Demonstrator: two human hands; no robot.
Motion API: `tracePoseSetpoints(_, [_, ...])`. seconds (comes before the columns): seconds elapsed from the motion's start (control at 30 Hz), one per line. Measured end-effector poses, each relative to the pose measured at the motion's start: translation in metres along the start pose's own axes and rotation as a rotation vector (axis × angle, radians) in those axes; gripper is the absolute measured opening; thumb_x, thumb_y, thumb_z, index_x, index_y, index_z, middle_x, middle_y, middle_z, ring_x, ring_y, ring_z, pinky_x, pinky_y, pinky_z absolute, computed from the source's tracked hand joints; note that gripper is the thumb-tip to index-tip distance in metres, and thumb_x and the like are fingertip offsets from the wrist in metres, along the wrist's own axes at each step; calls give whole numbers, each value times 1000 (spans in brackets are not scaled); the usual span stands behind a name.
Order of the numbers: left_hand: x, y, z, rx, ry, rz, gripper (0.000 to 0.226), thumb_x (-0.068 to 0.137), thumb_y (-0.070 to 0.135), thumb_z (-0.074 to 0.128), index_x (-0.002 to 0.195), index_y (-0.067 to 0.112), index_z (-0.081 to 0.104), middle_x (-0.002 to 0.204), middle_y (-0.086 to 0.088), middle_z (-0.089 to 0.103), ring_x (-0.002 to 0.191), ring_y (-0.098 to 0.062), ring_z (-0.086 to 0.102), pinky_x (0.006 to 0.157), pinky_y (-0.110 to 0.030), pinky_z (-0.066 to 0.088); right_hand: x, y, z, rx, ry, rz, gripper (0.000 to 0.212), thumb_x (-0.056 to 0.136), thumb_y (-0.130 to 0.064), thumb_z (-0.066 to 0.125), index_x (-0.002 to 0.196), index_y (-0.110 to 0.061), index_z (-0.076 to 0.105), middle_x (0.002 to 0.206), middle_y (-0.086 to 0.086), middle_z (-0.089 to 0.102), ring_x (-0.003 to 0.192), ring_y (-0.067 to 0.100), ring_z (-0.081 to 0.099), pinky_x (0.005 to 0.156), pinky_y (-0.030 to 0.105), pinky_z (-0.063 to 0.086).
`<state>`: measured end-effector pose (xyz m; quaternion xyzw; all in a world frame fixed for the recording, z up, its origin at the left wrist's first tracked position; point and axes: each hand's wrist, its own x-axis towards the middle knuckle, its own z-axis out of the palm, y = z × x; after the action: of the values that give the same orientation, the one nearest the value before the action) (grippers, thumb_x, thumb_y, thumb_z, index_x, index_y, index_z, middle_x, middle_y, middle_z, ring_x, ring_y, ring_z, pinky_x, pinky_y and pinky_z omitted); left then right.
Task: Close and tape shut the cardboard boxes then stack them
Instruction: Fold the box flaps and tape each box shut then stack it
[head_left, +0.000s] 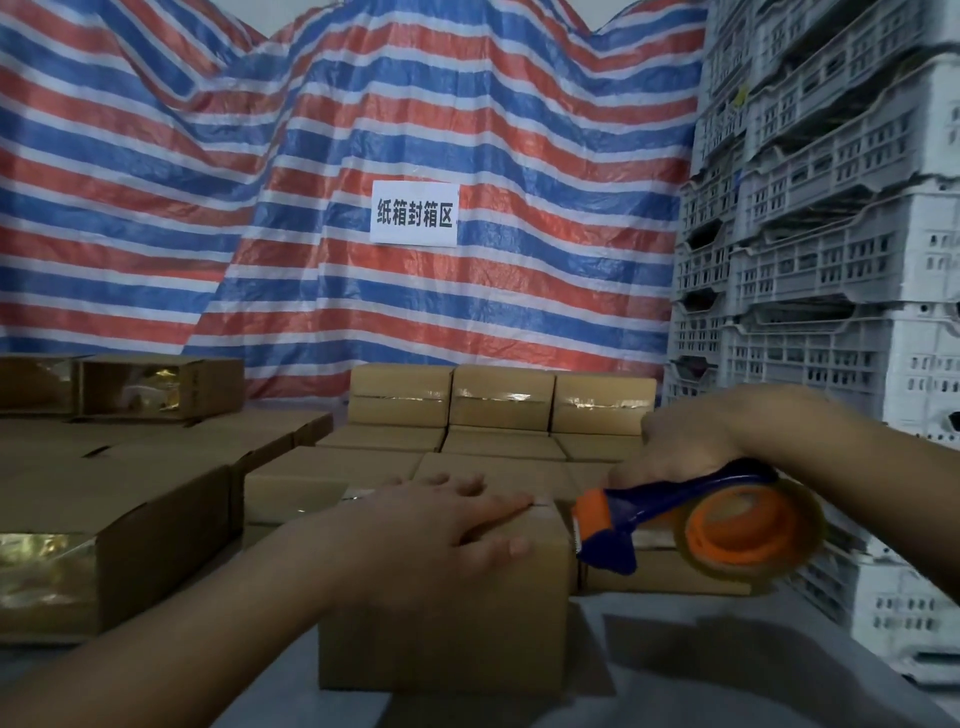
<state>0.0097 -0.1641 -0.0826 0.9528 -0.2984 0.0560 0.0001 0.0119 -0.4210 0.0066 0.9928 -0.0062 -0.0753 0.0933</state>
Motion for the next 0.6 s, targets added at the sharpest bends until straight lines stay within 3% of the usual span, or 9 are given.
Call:
tracePoseSetpoints(0.2, [0,3,2,18,9,-19,54,91,75,16,141,67,-1,163,15,4,150,-17,3,116,-48,7,-21,-38,-15,-354,271,-58,52,89,-74,45,84,-24,60,76,-5,63,62,10,58,55,26,41])
tracePoseSetpoints(0.33, [0,2,2,26,18,-10,55,91,74,15,143,66,-2,163,13,6,150,-17,6,117,-48,7,-15,-54,14,-727,163,-57,39,94,-57,53,83,-20,53,81,-1,57,66,14,52,54,28,39])
tracePoseSetpoints(0.4, [0,1,3,36,25,0,55,91,74,14,143,65,-2,164,12,7,150,-17,7,117,-47,7,-11,-43,36,-701,166,-45,40,98,-54,48,79,-19,50,79,0,54,64,15,49,54,28,36])
tracePoseSetpoints(0.6, [-1,-1,7,19,68,16,55,92,74,15,144,63,1,163,9,12,149,-18,12,116,-48,10,-10,-4,98,-409,502,-11,60,94,-75,29,70,-25,52,68,-7,50,55,7,43,46,23,28])
